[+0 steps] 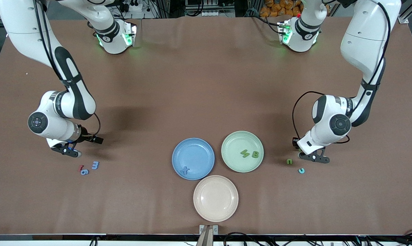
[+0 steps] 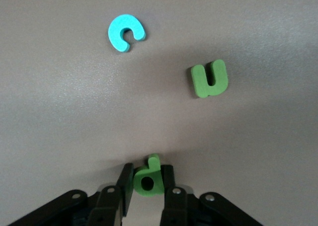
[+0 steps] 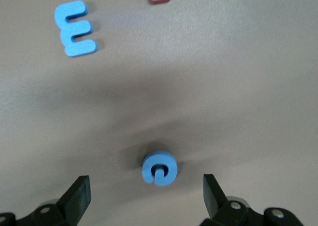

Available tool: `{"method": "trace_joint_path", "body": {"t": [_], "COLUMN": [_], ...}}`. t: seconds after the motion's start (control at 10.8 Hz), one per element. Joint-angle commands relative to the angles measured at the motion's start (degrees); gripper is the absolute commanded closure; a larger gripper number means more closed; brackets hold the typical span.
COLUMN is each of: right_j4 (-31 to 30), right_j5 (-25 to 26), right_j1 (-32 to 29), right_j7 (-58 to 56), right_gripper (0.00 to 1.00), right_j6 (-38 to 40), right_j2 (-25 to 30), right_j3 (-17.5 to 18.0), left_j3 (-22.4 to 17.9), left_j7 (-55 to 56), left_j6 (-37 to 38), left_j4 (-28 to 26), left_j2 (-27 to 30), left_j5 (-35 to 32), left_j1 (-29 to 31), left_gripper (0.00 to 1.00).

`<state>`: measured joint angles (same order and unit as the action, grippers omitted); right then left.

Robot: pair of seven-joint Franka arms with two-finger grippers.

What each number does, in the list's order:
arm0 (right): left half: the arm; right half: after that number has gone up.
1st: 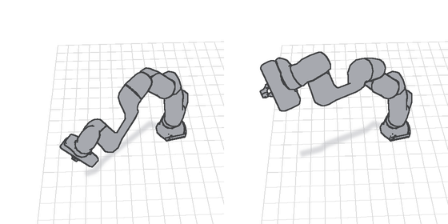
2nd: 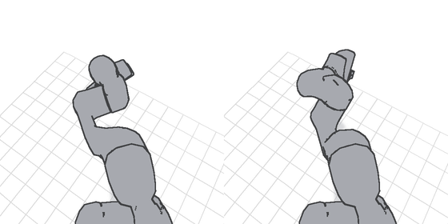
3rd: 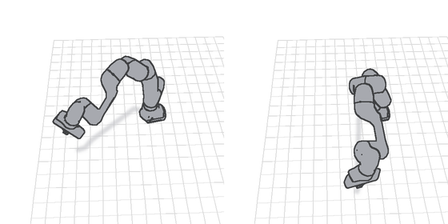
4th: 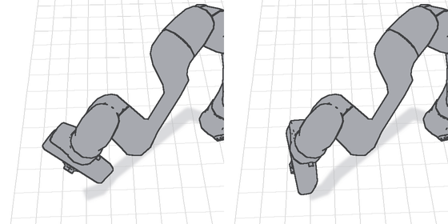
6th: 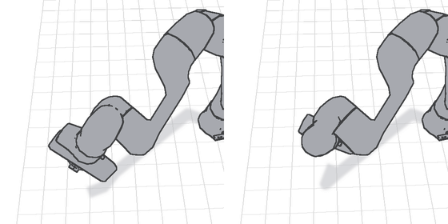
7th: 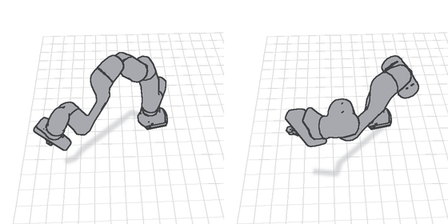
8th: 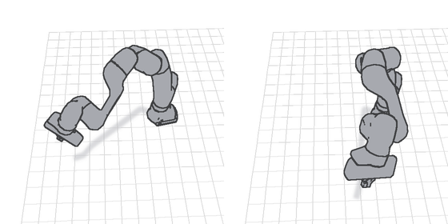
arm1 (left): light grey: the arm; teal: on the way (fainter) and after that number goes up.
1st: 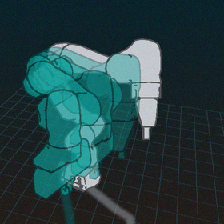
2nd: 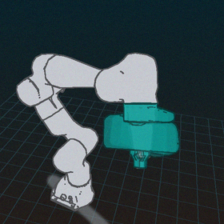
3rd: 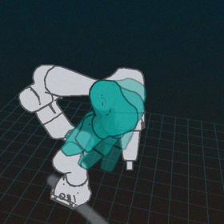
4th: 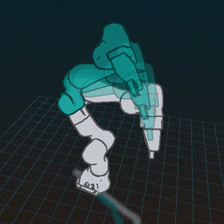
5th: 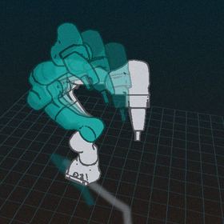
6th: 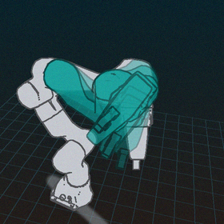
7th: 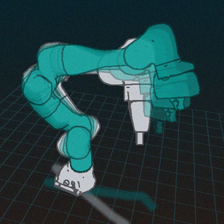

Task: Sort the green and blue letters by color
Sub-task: 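Reach the right gripper to blue e while the left gripper grasps green d, then place the d on the green plate while the right gripper grasps blue e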

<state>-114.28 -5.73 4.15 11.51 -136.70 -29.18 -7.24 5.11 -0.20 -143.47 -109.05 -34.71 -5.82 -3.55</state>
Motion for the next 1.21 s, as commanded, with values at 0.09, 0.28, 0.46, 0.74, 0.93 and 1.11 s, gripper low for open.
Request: {"method": "trace_joint_path", "body": {"t": [0.09,0.28,0.46,0.74,0.93,1.11], "right_j4": [-2.44,-2.53,-2.53,-2.53,-2.53,-2.53], "right_j5": [-2.01,-2.01,-2.01,-2.96,-3.41,-3.41], "right_j1": [-1.16,-1.69,-1.69,-1.69,-1.69,-1.69], "right_j7": [-2.01,-2.63,-2.63,-2.63,-2.72,-2.72], "right_gripper": [0.0,0.0,0.0,0.0,0.0,0.0], "right_j6": [-0.32,-1.89,-3.82,-5.15,-5.41,-5.42], "right_j2": [1.76,0.88,0.09,-0.97,-1.14,-1.32], "right_j3": [0.82,0.82,0.82,0.82,0.91,0.91], "left_j3": [0.16,-0.1,-0.28,-0.45,-0.45,-0.45], "left_j7": [4.32,8.61,18.96,31.89,37.35,38.62], "left_j6": [1.68,10.37,10.93,10.94,10.94,10.94], "left_j4": [1.81,7.16,10.42,14.21,16.49,18.87], "left_j2": [2.17,3.24,2.46,-1.14,-3.34,-4.93], "left_j5": [0.27,4.22,4.76,4.76,4.85,3.63], "left_j1": [-1.27,-4.78,-9.86,-16.56,-19.2,-20.26], "left_gripper": [1.0,1.0,1.0,1.0,1.0,0.01]}}
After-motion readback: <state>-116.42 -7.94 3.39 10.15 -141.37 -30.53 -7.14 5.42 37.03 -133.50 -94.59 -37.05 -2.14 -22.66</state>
